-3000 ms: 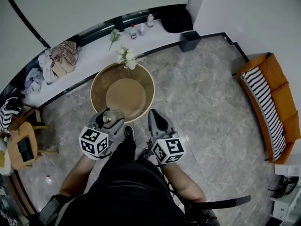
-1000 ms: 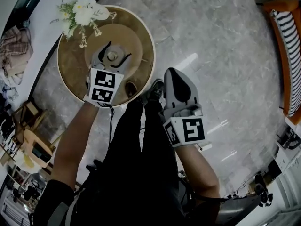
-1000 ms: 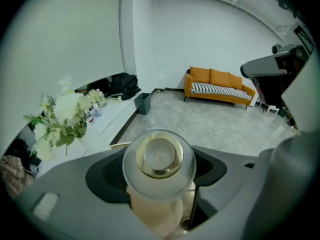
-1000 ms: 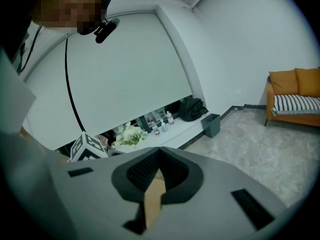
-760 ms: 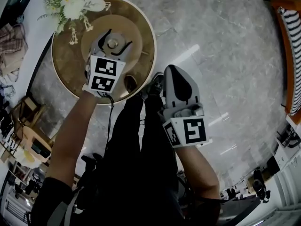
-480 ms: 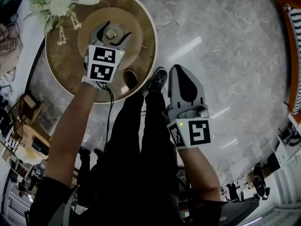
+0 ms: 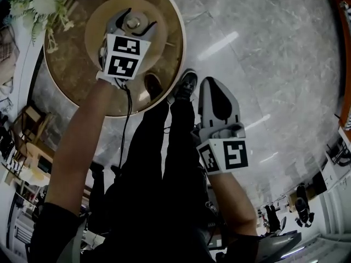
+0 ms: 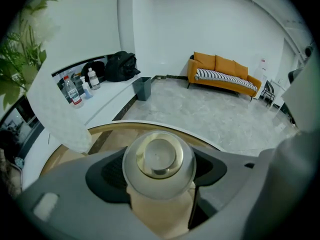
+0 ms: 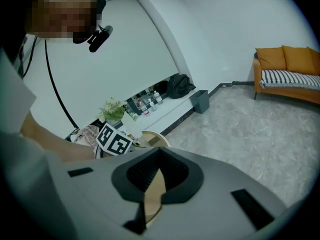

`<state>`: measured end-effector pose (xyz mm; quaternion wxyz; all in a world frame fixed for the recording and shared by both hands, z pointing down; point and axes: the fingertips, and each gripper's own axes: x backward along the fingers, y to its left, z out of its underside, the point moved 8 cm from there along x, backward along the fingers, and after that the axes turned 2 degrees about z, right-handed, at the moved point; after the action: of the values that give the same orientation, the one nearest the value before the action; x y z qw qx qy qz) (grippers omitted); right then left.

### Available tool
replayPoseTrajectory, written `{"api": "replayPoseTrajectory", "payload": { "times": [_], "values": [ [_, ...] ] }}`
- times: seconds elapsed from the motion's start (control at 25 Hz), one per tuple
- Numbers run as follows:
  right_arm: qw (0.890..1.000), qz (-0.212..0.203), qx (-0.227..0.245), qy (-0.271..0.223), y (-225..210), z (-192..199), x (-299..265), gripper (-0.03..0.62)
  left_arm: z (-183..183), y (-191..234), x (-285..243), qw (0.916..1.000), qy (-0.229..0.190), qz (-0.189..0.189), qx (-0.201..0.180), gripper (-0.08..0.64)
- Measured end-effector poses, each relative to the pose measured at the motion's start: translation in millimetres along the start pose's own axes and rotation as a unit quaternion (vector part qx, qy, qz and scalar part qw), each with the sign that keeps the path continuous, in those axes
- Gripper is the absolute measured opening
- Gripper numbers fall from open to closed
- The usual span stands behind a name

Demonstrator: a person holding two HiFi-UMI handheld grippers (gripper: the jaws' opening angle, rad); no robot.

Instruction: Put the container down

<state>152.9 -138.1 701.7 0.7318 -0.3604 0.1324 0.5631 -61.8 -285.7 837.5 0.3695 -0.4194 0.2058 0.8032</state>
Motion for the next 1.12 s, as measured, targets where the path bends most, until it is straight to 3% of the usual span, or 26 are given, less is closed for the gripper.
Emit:
{"api": "replayPoseTrajectory", "payload": {
  "times": [0.4, 0.64, 0.92, 1.12],
  "values": [
    [1.0, -0.006, -0.003, 0.006, 1.6, 5.4, -5.9, 0.006, 0.2, 1.8, -21.4, 0.9999, -0.002, 0.005, 0.009, 0.341],
    [1.0, -0.007, 0.002, 0.009, 1.0, 6.1, -3.5, 0.006, -3.3, -1.8, -24.8, 0.9999, -0.008, 0.005, -0.004, 0.341],
    [1.0, -0.014, 0.001, 0.005, 5.7, 3.1, 1.5, 0.006, -3.6, -6.5, -16.8, 0.9993, -0.035, 0.006, -0.011, 0.373],
    [1.0, -0.016, 0.003, 0.002, 13.6, 2.1, 7.3, 0.006, 4.5, -5.3, 3.0, 0.9986, -0.05, -0.005, 0.016, 0.374]
  ]
}}
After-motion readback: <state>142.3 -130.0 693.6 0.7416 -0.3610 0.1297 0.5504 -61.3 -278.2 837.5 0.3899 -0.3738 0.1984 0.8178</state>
